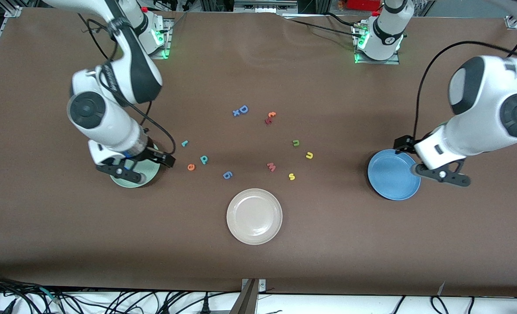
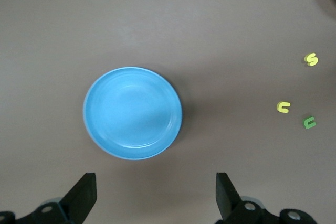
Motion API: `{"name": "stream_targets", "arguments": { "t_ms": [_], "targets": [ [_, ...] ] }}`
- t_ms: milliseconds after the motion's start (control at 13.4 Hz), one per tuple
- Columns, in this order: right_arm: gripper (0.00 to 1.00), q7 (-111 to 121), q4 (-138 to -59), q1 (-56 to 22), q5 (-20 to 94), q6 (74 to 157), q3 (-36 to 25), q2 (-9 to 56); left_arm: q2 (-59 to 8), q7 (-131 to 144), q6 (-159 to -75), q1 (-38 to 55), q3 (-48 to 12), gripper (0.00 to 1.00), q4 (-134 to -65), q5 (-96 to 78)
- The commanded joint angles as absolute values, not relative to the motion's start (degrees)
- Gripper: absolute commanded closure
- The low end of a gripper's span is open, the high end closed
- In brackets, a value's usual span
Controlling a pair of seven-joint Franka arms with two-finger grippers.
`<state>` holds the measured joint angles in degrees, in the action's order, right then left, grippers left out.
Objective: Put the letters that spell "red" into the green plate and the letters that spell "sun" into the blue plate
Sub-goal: 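Reach the right gripper to the orange e while the left gripper reaches yellow u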
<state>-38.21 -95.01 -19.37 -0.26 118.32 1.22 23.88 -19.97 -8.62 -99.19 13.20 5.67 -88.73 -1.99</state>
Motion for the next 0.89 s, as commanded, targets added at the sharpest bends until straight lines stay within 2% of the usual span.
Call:
{"name": "stream_targets", "arguments": {
  "t_ms": [0,297,818],
  "targets": [
    [0.01,-39.99,-94.92,-20.65,-0.35,122.07,0.70,27.67,-23.98,-6.95,-99.57,15.38,5.98,0.00,-86.22,-2.99],
    [0.01,-39.99,-97.20,-21.80,-0.44,128.48,0.62,31.55,-26.97,-0.35,-104.06,19.32,5.10,0.00,-86.22,-4.04],
    [0.01,-40.08,-97.30,-22.85,-0.44,132.01,0.62,36.12,-32.60,-0.97,-111.96,23.02,4.66,0.00,-87.10,-9.84]
  ]
}}
